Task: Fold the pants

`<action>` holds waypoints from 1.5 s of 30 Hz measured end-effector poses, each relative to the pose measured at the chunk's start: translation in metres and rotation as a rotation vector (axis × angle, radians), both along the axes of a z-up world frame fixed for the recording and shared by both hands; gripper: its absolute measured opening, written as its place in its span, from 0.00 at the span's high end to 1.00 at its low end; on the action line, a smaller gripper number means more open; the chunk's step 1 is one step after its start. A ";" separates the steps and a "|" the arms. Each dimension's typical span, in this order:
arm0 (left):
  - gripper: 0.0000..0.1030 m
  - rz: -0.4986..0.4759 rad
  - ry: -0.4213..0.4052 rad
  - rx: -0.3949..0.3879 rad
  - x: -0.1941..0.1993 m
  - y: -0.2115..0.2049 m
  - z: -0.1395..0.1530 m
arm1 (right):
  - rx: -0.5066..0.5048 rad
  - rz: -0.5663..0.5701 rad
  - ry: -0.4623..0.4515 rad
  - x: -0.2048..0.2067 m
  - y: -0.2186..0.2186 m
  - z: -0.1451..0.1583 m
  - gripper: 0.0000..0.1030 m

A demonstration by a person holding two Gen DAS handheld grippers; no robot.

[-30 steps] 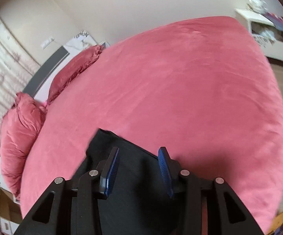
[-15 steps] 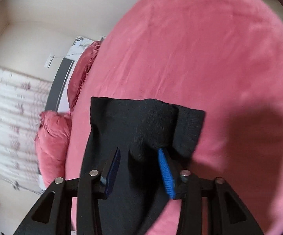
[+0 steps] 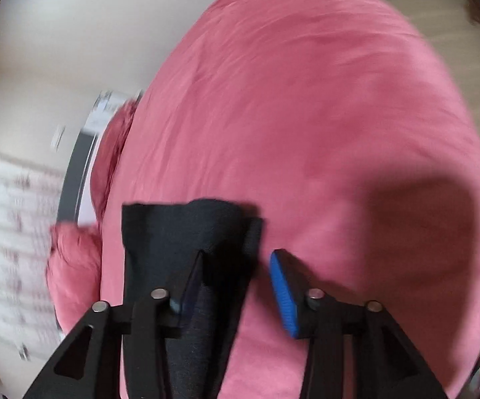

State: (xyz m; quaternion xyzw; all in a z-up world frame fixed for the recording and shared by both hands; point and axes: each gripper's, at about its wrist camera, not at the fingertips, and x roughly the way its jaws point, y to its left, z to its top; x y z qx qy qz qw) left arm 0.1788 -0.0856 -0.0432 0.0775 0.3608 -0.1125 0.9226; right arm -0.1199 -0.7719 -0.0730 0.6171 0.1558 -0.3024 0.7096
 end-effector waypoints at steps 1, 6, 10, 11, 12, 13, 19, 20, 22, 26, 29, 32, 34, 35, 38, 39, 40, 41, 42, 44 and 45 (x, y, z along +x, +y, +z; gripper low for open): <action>0.00 0.002 -0.002 -0.002 -0.001 0.000 0.000 | 0.003 -0.001 -0.030 -0.005 0.003 -0.002 0.57; 0.00 0.005 -0.002 -0.010 0.000 0.002 -0.001 | -0.019 0.123 -0.054 0.003 0.013 -0.006 0.57; 0.00 0.005 -0.008 -0.012 -0.002 0.003 -0.002 | -0.036 0.181 -0.067 0.024 0.014 -0.010 0.57; 0.00 0.006 -0.011 -0.011 -0.002 0.002 -0.002 | -0.056 0.188 -0.055 0.030 0.015 -0.009 0.56; 0.00 0.007 -0.012 -0.011 -0.002 0.002 -0.003 | -0.068 0.190 -0.050 0.040 0.015 -0.009 0.54; 0.00 0.007 -0.013 -0.010 -0.003 0.002 -0.003 | -0.086 0.189 -0.053 0.045 0.016 -0.008 0.52; 0.00 0.004 -0.009 -0.026 -0.001 0.003 -0.004 | -0.162 0.188 -0.068 0.086 0.016 -0.001 0.41; 0.00 0.003 -0.010 -0.027 -0.001 0.004 -0.004 | -0.167 0.193 -0.079 0.093 0.014 -0.002 0.41; 0.00 0.003 -0.009 -0.028 -0.001 0.005 -0.005 | -0.174 0.180 -0.101 0.100 0.012 -0.005 0.41; 0.00 0.003 -0.010 -0.025 0.000 0.004 -0.005 | -0.249 0.157 -0.077 0.101 0.020 -0.010 0.49; 0.00 0.004 -0.012 -0.022 0.000 0.004 -0.006 | -0.322 0.165 -0.025 0.103 0.029 -0.011 0.56; 0.00 0.005 -0.013 -0.021 -0.001 0.003 -0.006 | -0.309 0.156 -0.033 0.099 0.027 -0.014 0.60; 0.00 0.005 -0.013 -0.022 -0.001 0.002 -0.006 | -0.301 0.153 -0.028 0.097 0.026 -0.016 0.62; 0.00 0.005 -0.013 -0.021 -0.001 0.002 -0.006 | -0.288 0.155 -0.023 0.097 0.024 -0.016 0.63; 0.00 0.005 -0.013 -0.022 -0.001 0.002 -0.006 | -0.217 0.168 -0.025 0.096 0.014 -0.016 0.67; 0.00 0.005 -0.013 -0.022 -0.001 0.002 -0.006 | -0.182 0.169 -0.033 0.095 0.011 -0.016 0.69; 0.00 0.005 -0.013 -0.022 -0.001 0.002 -0.006 | -0.145 0.168 -0.041 0.094 0.008 -0.017 0.71; 0.00 0.005 -0.013 -0.022 -0.001 0.002 -0.006 | -0.111 0.167 -0.042 0.093 0.005 -0.016 0.73; 0.00 0.005 -0.013 -0.022 -0.001 0.002 -0.006 | -0.089 0.164 -0.041 0.093 0.004 -0.016 0.76; 0.00 0.005 -0.013 -0.022 -0.001 0.002 -0.006 | -0.060 0.156 -0.038 0.092 0.005 -0.010 0.79; 0.00 0.005 -0.012 -0.022 -0.001 0.002 -0.006 | -0.056 0.150 -0.042 0.093 0.006 -0.007 0.80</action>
